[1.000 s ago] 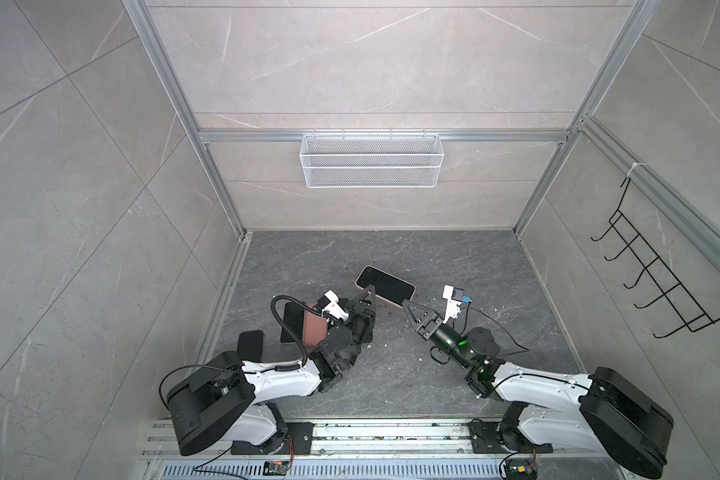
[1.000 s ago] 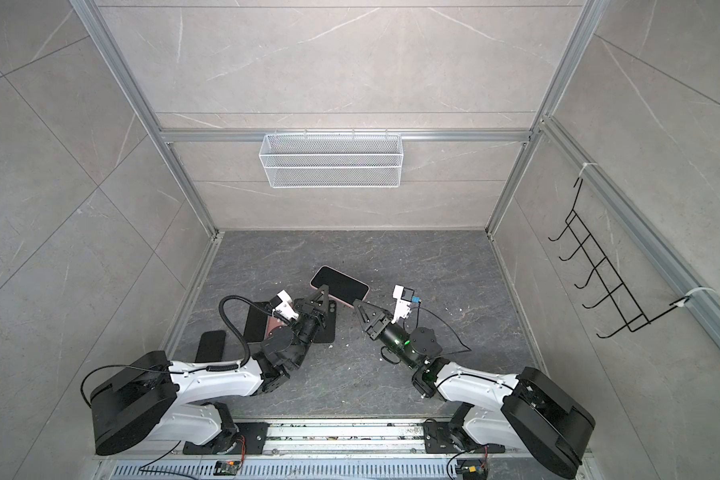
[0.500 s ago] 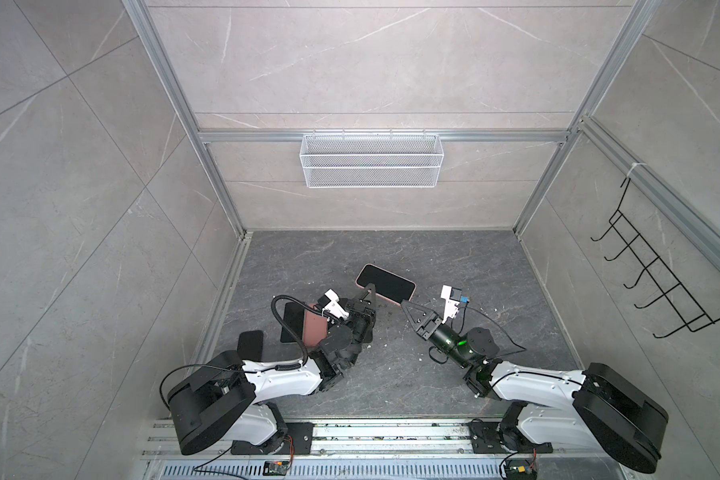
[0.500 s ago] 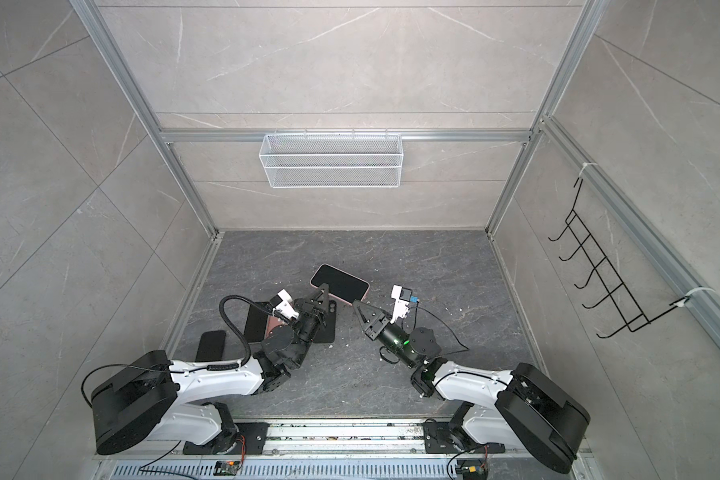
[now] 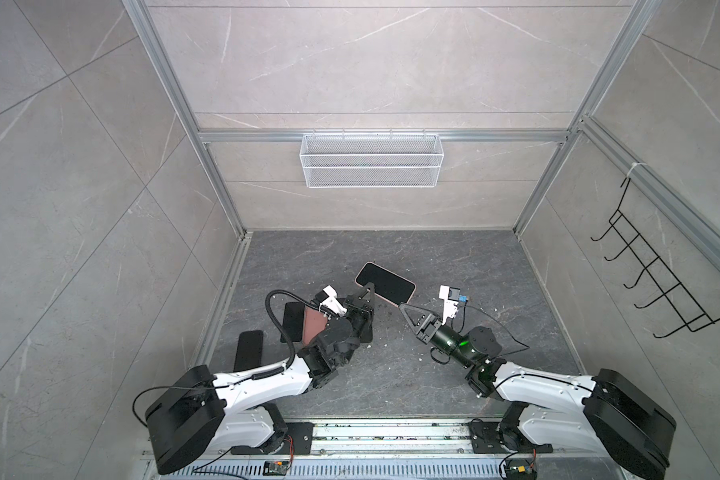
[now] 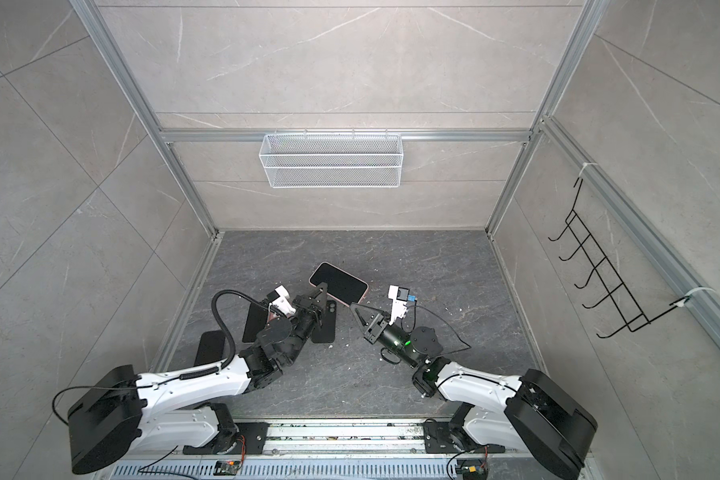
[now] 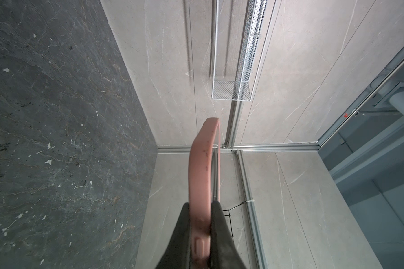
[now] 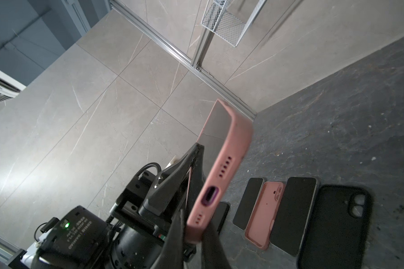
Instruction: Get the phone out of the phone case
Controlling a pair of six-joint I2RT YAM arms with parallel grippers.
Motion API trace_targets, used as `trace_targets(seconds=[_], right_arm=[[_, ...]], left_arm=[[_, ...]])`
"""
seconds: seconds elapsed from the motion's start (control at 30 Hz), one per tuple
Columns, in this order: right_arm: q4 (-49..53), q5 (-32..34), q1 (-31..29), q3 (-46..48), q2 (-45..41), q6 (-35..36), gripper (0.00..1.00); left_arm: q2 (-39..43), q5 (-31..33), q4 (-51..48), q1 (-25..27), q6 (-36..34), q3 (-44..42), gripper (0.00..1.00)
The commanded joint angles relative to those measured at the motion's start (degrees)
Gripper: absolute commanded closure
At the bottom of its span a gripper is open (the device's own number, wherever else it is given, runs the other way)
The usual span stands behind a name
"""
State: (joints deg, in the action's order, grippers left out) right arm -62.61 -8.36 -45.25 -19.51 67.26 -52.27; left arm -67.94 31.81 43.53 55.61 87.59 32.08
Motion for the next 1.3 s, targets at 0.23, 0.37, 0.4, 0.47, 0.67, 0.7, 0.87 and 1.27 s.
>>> trace_targets(seconds=[0.23,0.37,0.4,0.47,0.67,0.7,0.87,1.27], right_arm=[[27.92,-0.47,0.05,-6.75,-2.45,26.70,0.99],[30.95,1.63,0.01,-8.91,-1.68,30.50,0.99],[31.89,2.55,0.01,-9.35,-1.32,31.40,0.99],[32.35,3.69,-0.03,-9.55,-0.73,33.01,0.97],[33.30,7.75,0.00,-10.62,1.42,34.27,0.94],[33.08,8.77,0.01,-10.36,1.19,33.38,0.94],[30.10,5.57,0.00,-5.76,-4.18,29.45,0.63],[2.58,-1.82,0.00,0.06,-1.89,3.95,0.38]], left_arm=[[2.39,-7.97,-11.78,-3.03,0.36,8.06,1.00],[-0.04,-10.34,-10.44,-3.91,1.65,8.97,1.00],[-0.41,-10.74,-10.38,-4.23,1.77,9.12,1.00],[-0.74,-11.14,-10.70,-4.59,1.82,9.64,1.00],[-1.57,-11.93,-10.51,-5.04,1.40,10.84,1.00],[-1.73,-12.00,-10.31,-5.18,1.31,10.82,1.00],[-0.46,-12.44,-7.61,-6.89,1.56,8.47,1.00],[-1.48,-11.17,0.12,-7.10,2.94,4.47,1.00]])
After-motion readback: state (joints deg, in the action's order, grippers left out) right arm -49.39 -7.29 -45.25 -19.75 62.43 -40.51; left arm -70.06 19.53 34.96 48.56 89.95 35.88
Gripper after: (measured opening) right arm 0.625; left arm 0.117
